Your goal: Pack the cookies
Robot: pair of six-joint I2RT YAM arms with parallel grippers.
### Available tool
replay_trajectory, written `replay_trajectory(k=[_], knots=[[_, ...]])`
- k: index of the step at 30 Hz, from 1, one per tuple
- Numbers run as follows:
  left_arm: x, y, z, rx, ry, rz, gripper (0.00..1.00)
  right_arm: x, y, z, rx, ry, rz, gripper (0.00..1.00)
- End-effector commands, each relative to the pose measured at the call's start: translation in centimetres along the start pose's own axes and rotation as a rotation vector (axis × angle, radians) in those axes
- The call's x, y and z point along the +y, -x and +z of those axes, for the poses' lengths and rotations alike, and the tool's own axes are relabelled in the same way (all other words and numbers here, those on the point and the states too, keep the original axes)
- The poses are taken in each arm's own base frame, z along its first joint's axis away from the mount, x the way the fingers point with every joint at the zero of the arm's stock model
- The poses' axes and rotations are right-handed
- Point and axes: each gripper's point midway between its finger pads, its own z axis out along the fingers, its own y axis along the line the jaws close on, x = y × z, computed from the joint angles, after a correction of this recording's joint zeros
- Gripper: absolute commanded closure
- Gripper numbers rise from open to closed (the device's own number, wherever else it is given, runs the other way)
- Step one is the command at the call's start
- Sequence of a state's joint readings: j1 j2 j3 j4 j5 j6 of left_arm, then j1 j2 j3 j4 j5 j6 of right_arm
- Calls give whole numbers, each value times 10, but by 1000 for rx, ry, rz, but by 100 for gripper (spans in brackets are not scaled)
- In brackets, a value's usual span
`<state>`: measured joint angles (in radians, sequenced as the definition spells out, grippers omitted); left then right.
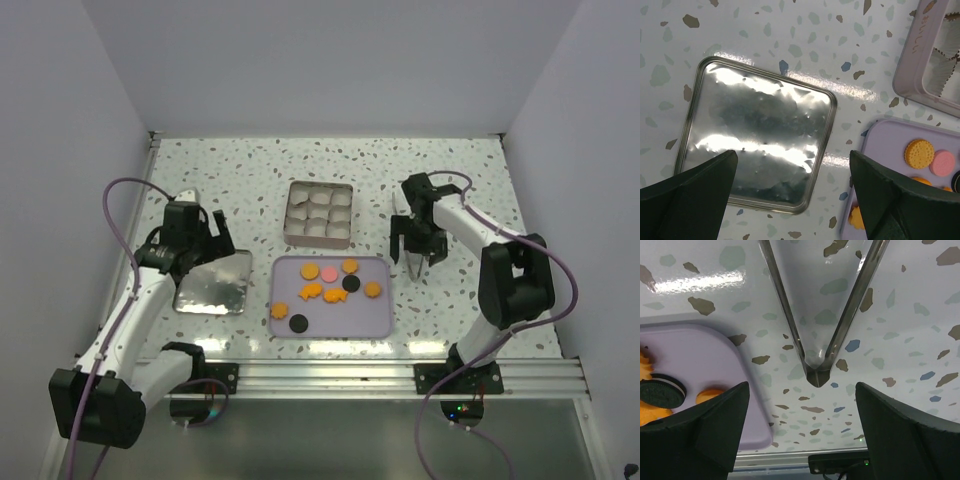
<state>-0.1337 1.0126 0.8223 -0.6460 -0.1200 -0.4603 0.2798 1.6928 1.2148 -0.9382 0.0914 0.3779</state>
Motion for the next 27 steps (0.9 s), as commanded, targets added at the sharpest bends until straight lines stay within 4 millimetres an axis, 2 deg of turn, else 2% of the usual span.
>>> replay_trajectory(k=[1, 7, 16, 20, 24, 25, 27], knots=[[-6, 10, -6, -60, -6, 5, 0, 2, 8, 1, -41, 39, 38, 9], [-9, 7, -9, -64, 0, 18, 0, -7, 18, 20, -30, 17, 32, 8], [-8, 3, -5, -46, 20, 20, 0, -2, 39, 51, -13, 16, 32, 11], [-8, 3, -4, -44, 25, 21, 0, -7, 52, 55, -30, 12, 65, 14], [-6, 2, -2, -38, 38, 20, 0, -12, 62, 57, -45, 20, 87, 22], [-6, 2, -2, -36, 39, 19, 0, -14, 63, 56, -45, 19, 89, 31], [-6, 2, -1, -36, 42, 17, 0, -12, 63, 55, -45, 30, 86, 40]])
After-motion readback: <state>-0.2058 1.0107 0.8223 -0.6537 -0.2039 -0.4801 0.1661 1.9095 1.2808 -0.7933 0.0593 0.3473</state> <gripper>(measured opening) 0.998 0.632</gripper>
